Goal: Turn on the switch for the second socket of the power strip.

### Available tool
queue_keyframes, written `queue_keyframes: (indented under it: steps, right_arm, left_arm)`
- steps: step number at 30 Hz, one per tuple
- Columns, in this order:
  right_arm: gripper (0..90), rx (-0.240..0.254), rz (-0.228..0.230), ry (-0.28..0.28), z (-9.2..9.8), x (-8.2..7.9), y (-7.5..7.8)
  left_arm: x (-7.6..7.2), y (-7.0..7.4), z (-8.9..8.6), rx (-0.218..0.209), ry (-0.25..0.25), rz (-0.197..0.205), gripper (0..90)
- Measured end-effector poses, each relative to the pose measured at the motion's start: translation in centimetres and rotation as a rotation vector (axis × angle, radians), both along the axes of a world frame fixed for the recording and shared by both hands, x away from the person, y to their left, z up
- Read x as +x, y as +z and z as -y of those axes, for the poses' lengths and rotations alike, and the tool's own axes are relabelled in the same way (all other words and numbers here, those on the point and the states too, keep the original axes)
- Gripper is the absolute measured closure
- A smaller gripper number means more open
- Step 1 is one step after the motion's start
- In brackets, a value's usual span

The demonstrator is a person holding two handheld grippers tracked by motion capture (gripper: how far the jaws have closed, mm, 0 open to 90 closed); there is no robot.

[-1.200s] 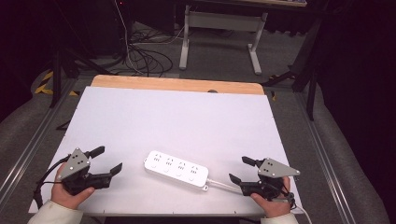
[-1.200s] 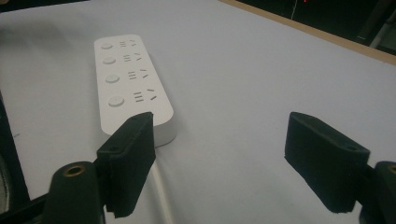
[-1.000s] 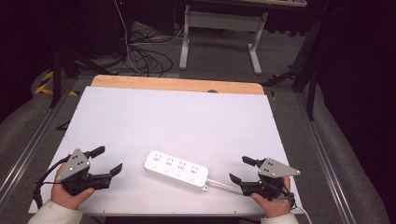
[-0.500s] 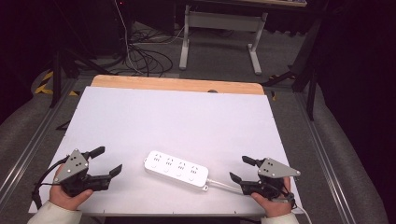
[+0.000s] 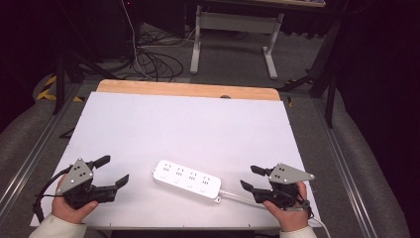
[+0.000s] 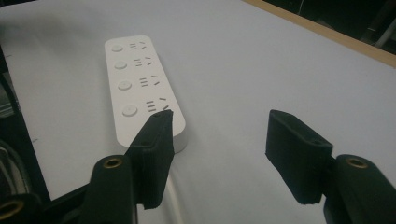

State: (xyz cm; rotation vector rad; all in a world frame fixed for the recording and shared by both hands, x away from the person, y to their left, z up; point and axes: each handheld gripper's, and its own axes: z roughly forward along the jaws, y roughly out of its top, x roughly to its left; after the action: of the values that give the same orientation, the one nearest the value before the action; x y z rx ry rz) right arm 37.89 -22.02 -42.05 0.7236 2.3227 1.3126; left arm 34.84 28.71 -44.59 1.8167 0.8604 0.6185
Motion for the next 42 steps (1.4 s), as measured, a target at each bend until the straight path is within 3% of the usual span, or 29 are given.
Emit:
queue_keyframes:
  steps: [13,42]
  right_arm:
    - [52.4,-0.033,-0.030,0.107,-4.4,1.3,2.0]
    - [66.5,-0.066,-0.059,0.268,-11.9,3.2,2.2]
  left_arm:
    - [0.0,0.0,0.0,0.014,0.004,0.002,15.2]
    - [0.1,-0.1,0.1,0.040,0.013,0.003,15.8]
